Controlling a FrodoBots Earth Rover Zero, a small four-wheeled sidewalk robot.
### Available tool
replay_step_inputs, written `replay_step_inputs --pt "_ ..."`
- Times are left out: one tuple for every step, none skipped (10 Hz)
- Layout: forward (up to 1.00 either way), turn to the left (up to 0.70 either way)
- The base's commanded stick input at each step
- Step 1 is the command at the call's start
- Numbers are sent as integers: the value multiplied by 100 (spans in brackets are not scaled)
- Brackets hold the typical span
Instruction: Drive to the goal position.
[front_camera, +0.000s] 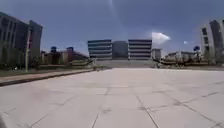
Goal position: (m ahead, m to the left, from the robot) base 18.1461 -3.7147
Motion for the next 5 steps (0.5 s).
replay_step_inputs --pt "100 -40" --pt "100 -14" --pt "100 -4" --pt "100 -3" --pt "100 -3"
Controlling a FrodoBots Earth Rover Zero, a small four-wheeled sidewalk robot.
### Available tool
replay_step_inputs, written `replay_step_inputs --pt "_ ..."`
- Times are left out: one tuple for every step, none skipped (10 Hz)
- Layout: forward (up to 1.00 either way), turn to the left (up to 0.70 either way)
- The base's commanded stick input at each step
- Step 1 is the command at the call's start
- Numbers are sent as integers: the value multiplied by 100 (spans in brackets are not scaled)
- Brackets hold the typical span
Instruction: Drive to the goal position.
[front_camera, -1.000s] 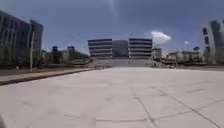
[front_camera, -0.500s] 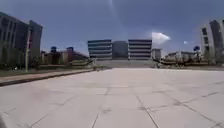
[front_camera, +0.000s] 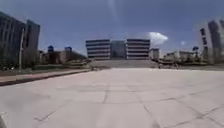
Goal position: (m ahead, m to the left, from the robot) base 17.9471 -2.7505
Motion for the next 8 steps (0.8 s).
replay_step_inputs --pt "100 -3" --pt "100 -3" --pt "100 -3" --pt "100 -3" --pt "100 -3" --pt "100 -3" --pt "100 -3" --pt "100 -3"
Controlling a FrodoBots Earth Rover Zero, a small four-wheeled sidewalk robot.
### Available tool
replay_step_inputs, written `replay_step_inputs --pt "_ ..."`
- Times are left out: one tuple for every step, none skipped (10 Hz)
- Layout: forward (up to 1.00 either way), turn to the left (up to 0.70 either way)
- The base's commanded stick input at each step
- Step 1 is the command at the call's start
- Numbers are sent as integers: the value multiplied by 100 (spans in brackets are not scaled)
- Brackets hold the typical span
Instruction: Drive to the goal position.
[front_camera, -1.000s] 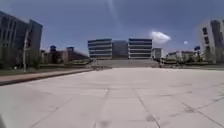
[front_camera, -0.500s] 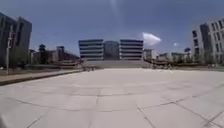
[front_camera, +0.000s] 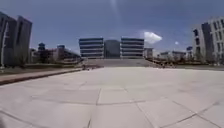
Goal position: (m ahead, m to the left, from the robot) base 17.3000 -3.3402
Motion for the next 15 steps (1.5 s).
replay_step_inputs --pt "100 -3" --pt "100 -3" --pt "100 -3" --pt "100 -3" --pt "100 -3" --pt "100 -3" --pt "100 -3" --pt "100 -2" --pt "100 -2" --pt "100 -3" --pt "100 -3" --pt "100 -3" --pt "100 -3" --pt "100 -3" --pt "100 -3"
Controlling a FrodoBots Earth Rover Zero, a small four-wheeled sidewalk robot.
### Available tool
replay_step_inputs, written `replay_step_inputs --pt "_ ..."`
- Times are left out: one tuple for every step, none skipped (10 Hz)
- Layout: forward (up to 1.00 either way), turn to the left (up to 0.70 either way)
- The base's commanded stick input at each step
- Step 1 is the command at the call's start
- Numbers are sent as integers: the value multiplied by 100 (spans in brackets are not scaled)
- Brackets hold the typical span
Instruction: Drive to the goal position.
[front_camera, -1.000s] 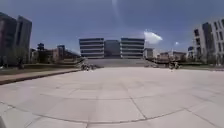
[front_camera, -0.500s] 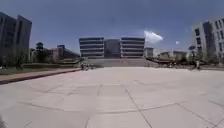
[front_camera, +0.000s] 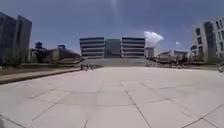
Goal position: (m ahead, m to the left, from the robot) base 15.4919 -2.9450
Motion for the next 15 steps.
replay_step_inputs --pt "100 -3" --pt "100 -3" --pt "100 -3" --pt "100 -3" --pt "100 -3" --pt "100 -3" --pt "100 -4" --pt "100 -6" --pt "100 -10" --pt "100 -12" --pt "100 -14" --pt "100 -16" --pt "100 -17" --pt "100 -18" --pt "100 -14"
